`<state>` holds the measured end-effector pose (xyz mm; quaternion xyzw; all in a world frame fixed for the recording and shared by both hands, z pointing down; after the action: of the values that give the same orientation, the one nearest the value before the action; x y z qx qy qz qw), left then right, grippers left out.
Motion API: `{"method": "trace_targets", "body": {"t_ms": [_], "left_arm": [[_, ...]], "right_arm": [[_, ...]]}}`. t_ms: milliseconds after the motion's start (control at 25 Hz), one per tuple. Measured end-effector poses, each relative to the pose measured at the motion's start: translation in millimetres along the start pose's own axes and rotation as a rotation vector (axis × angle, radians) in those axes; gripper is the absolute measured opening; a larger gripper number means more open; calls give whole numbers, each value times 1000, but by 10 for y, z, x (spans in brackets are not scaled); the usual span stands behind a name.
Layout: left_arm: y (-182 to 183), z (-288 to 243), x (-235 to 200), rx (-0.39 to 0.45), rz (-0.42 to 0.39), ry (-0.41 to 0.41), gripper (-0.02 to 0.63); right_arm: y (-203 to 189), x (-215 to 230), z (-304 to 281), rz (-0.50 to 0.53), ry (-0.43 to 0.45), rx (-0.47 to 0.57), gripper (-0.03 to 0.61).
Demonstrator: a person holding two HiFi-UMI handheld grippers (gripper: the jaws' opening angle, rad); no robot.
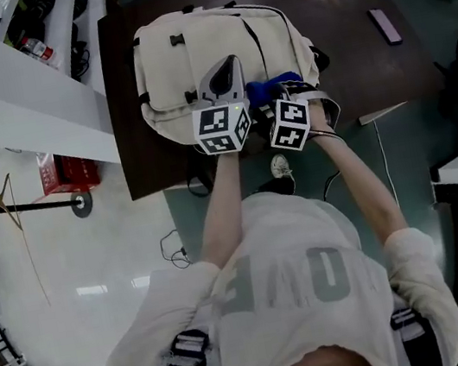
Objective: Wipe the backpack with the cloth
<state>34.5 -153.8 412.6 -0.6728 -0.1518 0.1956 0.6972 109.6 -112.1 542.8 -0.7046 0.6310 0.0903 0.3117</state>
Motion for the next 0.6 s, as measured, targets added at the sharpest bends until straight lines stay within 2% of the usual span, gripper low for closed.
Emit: {"method": "trace_targets", "body": {"t_ms": [200, 400, 520, 600], "left_arm": [[-87, 79, 34, -32, -7, -24, 5], [-96, 65, 24, -30, 15, -27, 4], [-99, -44, 68, -26, 19, -45, 3], [-123, -164, 86, -31, 22, -54, 5]], "right_arm": [[-8, -125, 41, -24, -19, -14, 41], [-8, -153, 71, -37, 7, -2, 41], [2, 57, 156, -79, 22, 38, 41], [-5, 422, 262, -115, -31, 69, 41]]}}
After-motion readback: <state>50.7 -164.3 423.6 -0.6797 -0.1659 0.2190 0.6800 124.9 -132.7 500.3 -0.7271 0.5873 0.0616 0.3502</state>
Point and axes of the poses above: the fingertips, and each gripper's own axes: z backward along the fingers, x to its right, y out of its top, the point moved 3 cm from there along z, backward along the fingers, and after that the axes turned 4 degrees about -z, right-handed, at the moved point
